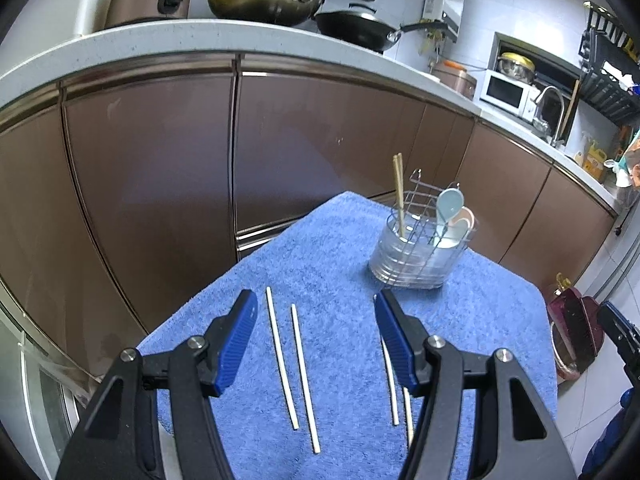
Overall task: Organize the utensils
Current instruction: 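Grasp a chopstick with the left tool while the right tool grasps another chopstick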
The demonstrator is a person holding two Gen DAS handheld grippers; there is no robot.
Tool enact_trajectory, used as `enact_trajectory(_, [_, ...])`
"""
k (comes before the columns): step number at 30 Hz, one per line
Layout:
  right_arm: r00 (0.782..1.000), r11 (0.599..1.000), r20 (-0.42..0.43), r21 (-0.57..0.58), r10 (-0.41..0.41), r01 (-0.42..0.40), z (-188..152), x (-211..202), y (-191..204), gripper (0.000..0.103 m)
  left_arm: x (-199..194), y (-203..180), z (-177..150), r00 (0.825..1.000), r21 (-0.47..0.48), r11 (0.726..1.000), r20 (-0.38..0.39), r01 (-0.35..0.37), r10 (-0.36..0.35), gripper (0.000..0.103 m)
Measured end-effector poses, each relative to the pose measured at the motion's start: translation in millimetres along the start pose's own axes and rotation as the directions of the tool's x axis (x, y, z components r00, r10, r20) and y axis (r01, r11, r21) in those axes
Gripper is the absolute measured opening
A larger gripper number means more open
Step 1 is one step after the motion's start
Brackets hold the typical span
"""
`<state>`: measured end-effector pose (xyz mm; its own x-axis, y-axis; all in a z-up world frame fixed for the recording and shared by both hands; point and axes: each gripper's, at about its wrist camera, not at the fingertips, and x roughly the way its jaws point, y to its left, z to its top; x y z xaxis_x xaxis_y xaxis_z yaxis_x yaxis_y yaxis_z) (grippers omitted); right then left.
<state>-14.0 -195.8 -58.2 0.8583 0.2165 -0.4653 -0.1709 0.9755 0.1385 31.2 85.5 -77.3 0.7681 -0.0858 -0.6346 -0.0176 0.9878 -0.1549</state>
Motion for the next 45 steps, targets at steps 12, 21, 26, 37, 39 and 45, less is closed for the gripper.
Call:
enact_trajectory(12, [0.996, 0.999, -0.086, 0.003, 0.036, -0.036, 5, 46, -12, 0.029, 51, 19, 10, 0.979, -0.080, 0.991, -0.167, 0.103, -0.115, 0.059])
enact_trajectory(21, [0.937, 0.980, -0.291, 0.027, 0.194, -0.195, 2, 121, 13, 0.029, 123, 22, 5, 0.896, -0.117, 0.978, -0.396, 0.171, -0.204, 0.047])
enact_trajectory(26, [0.879, 0.963, -0.398, 0.050, 0.262, -0.265, -2, 165, 34, 0.029, 158, 23, -2, 0.859, -0.109, 0.982, -0.477, 0.153, -0.187, 0.038])
enact_trajectory(37, [0.785, 0.965, -0.564, 0.104, 0.257, -0.242, -17, 258, 59, 0.028, 218, 38, -12, 0.789, -0.127, 0.985, -0.591, 0.113, -0.167, 0.023])
enact_trajectory(39, [0.778, 0.970, -0.582, 0.088, 0.236, -0.228, -19, 270, 63, 0.028, 222, 37, -13, 0.784, -0.121, 0.986, -0.599, 0.114, -0.164, 0.021])
enact_trajectory(45, [0.758, 0.982, -0.630, 0.042, 0.171, -0.186, -29, 293, 71, 0.024, 229, 33, -10, 0.779, -0.089, 0.991, -0.612, 0.104, -0.137, 0.014])
